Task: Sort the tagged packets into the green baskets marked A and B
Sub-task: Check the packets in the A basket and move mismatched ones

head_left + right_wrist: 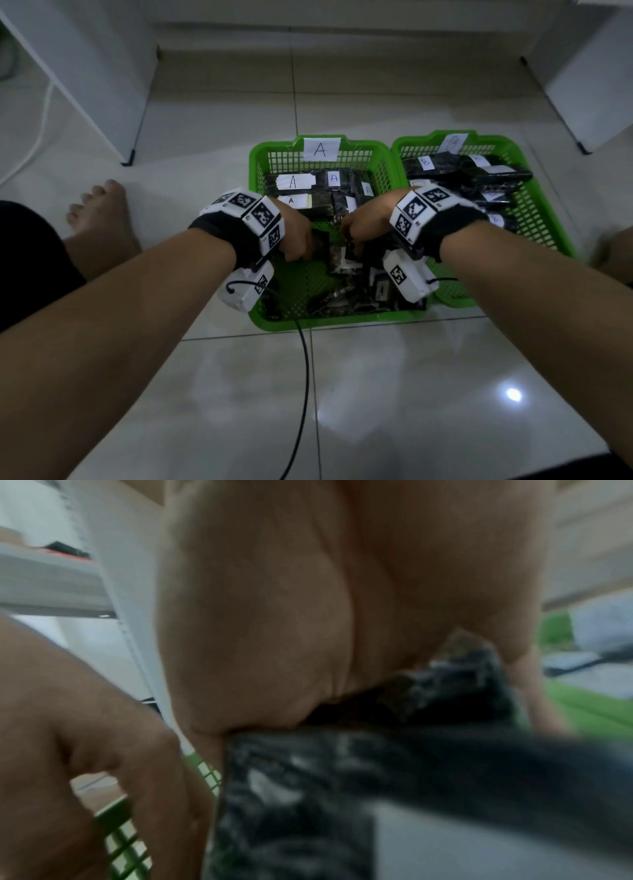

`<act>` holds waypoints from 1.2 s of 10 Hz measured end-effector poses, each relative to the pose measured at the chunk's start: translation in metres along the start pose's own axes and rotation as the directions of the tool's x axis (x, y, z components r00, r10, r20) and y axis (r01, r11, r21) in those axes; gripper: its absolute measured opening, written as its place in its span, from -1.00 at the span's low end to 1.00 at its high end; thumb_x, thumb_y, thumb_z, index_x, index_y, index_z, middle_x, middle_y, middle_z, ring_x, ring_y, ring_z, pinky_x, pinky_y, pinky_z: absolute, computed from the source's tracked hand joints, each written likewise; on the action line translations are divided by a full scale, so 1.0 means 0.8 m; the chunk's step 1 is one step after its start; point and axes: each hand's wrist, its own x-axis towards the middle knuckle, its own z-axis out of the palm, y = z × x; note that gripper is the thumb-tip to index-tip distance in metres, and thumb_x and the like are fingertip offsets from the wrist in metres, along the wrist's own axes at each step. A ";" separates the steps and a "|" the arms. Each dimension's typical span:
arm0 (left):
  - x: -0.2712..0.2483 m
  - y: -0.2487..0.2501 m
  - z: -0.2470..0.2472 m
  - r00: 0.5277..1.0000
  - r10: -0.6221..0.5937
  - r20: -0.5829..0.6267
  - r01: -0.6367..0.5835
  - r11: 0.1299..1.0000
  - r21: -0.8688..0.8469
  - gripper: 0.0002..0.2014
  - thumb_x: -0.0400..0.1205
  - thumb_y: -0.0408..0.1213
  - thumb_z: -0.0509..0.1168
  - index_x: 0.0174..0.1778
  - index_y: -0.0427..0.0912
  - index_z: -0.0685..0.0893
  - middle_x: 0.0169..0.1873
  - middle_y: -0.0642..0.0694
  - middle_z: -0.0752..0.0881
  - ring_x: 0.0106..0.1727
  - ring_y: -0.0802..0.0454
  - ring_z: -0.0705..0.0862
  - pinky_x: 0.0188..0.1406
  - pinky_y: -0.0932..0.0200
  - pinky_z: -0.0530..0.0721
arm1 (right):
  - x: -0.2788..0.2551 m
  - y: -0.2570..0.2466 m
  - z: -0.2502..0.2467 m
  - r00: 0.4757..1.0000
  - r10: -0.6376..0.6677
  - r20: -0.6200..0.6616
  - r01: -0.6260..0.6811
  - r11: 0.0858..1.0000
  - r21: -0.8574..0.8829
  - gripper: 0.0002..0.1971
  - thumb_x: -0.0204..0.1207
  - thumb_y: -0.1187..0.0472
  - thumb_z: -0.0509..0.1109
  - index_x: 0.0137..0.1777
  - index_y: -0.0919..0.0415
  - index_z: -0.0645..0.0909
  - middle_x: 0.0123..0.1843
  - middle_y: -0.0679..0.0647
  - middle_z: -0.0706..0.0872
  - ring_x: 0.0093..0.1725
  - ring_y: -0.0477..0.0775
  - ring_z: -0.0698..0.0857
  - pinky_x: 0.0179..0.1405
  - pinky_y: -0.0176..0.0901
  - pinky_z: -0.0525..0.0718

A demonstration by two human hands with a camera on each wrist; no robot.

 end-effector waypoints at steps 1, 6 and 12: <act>0.005 0.000 0.005 0.999 -0.036 -0.001 0.036 0.998 0.046 -0.76 0.58 -0.38 0.26 0.13 -0.06 0.67 0.09 -0.04 0.53 0.04 -0.03 0.49 0.00 0.12 0.51 | 0.006 -0.002 0.006 1.000 0.003 0.020 -0.001 0.995 -0.104 -0.59 0.75 0.25 0.25 0.54 0.43 0.52 0.53 0.36 0.55 0.52 0.36 0.53 0.43 0.05 0.51; -0.005 0.003 0.012 0.996 -0.014 -0.085 0.007 0.997 -0.078 -0.59 0.69 -0.43 0.11 0.46 -0.21 0.59 0.33 -0.22 0.60 0.27 -0.12 0.60 0.09 0.13 0.56 | -0.017 0.030 -0.019 0.995 -0.055 -0.079 0.064 0.992 0.112 -0.68 0.64 0.34 0.44 0.36 0.12 0.72 0.04 0.03 0.78 -0.22 -0.15 0.69 -0.38 -0.31 0.60; 0.009 -0.002 0.025 0.996 -0.032 -0.081 0.022 0.992 -0.127 -0.70 0.77 -0.33 0.07 0.32 -0.26 0.61 0.13 -0.10 0.48 0.11 0.00 0.47 -0.02 0.23 0.41 | -0.035 0.051 0.006 0.928 0.072 -0.365 0.180 0.772 0.610 -0.78 0.57 0.39 0.50 0.11 0.09 0.78 0.00 0.10 0.77 -0.10 0.14 0.78 -0.14 0.04 0.83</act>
